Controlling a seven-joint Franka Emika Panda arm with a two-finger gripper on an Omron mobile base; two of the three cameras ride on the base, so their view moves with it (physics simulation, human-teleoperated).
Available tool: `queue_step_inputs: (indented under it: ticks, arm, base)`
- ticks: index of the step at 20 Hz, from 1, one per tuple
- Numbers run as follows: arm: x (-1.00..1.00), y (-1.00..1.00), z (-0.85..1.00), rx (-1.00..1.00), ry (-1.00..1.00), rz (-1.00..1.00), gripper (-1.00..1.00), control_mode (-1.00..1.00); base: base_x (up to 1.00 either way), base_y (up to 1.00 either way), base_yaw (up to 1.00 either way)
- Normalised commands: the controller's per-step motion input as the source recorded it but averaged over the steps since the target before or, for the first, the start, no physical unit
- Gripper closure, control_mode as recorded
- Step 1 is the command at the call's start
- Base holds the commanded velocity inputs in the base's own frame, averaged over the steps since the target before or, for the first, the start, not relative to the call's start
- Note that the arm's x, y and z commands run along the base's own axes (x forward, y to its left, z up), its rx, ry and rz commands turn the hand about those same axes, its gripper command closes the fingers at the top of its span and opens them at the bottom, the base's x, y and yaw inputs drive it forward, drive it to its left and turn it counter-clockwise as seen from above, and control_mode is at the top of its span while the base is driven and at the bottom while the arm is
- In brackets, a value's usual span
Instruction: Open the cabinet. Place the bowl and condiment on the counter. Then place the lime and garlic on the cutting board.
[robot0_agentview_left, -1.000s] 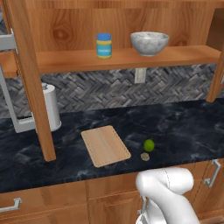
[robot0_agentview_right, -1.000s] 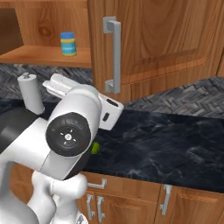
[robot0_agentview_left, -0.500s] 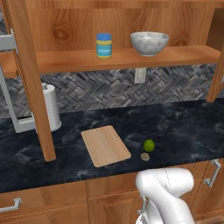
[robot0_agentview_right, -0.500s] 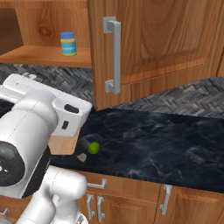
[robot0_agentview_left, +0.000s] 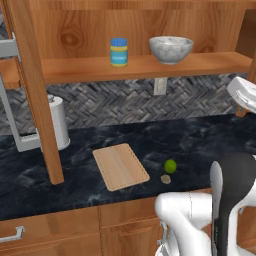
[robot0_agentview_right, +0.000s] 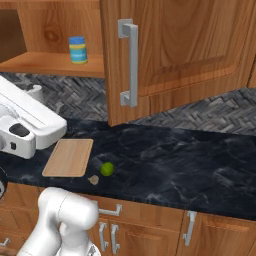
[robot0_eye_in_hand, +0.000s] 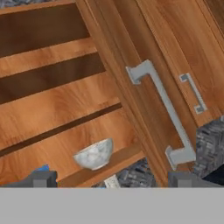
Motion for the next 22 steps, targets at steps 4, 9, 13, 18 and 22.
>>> queue_step_inputs:
  ticks: [4, 9, 13, 18, 22]
  arm:
    - [0.00, 0.24, 0.00, -0.01, -0.16, -0.37, -1.00, -1.00]
    - [0.04, 0.03, 0.00, 0.00, -0.07, -0.25, -1.00, -1.00]
    - [0.16, -0.01, 0.00, 0.00, -0.03, -0.19, -1.00, -1.00]
    - [0.31, 0.00, 0.00, 0.00, 0.00, -0.22, -1.00, -1.00]
    - [0.40, -0.02, 0.00, 0.01, 0.00, -0.18, -1.00, -1.00]
  base:
    - [0.00, 0.00, 0.00]
    - [0.00, 0.00, 0.00]
    - [0.00, 0.00, 0.00]
    - [0.00, 0.00, 0.00]
    - [0.00, 0.00, 0.00]
